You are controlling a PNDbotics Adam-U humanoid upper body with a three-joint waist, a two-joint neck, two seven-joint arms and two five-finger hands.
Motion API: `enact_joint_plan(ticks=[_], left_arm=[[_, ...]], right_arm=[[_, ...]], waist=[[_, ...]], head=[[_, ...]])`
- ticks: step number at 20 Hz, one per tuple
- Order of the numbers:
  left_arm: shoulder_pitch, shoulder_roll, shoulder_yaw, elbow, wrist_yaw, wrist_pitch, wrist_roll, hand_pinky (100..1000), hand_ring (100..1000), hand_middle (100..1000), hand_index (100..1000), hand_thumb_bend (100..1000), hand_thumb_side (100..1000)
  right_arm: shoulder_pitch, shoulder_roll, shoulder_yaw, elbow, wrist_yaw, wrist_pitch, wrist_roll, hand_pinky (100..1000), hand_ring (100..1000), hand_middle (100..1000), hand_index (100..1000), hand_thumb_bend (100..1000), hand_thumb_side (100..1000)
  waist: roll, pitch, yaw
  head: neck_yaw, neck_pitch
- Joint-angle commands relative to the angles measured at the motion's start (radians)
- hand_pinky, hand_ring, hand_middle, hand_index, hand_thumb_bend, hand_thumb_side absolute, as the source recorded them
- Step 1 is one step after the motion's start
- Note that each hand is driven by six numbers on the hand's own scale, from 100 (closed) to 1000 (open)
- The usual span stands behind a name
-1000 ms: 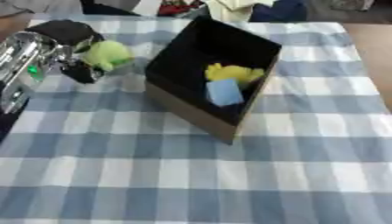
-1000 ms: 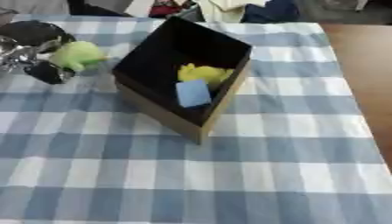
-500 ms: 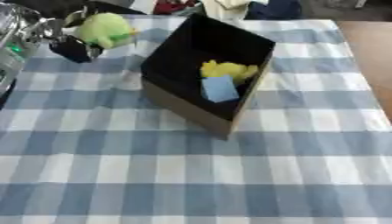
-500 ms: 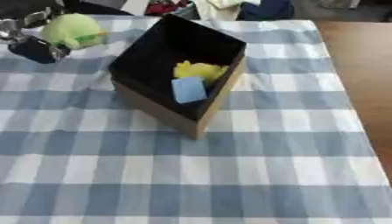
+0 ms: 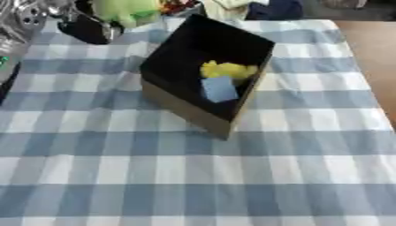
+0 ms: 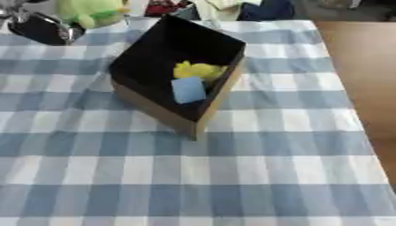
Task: Pick up objects on the table and place them in the box.
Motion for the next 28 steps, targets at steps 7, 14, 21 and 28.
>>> enact_joint_plan(ticks=[7,14,21,28], left_arm=[[-0.091,-0.092,-0.078,0.044,0.031,-0.022,-0.014,684,765,653,822,100,345],[-0.106,-0.151,-0.139,0.155,-0.011,-0.040,0.013,685,766,653,822,100,360],[-0.106,-0.193,-0.179,0.293,-0.038,-0.063,0.046,700,783,673,837,100,489],[-0.102,-0.211,-0.193,0.353,-0.088,-0.112,0.051,723,816,722,878,100,783]], right_arm=[[-0.011,0.000,0.002,-0.023,-0.012,0.007,0.006,992,907,736,801,100,667],[-0.013,0.005,0.004,-0.028,-0.016,0.012,0.009,993,907,735,802,100,668],[-0.019,0.008,0.005,-0.031,-0.018,0.014,0.013,993,907,734,802,100,668],[-0.021,0.007,0.005,-0.030,-0.018,0.014,0.015,994,907,733,802,100,668]], waist=[[0.006,-0.023,-0.010],[0.011,-0.017,-0.021],[0.012,-0.009,-0.028],[0.013,-0.005,-0.031]], head=[[0.018,-0.001],[0.027,-0.010],[0.033,-0.016],[0.036,-0.016]])
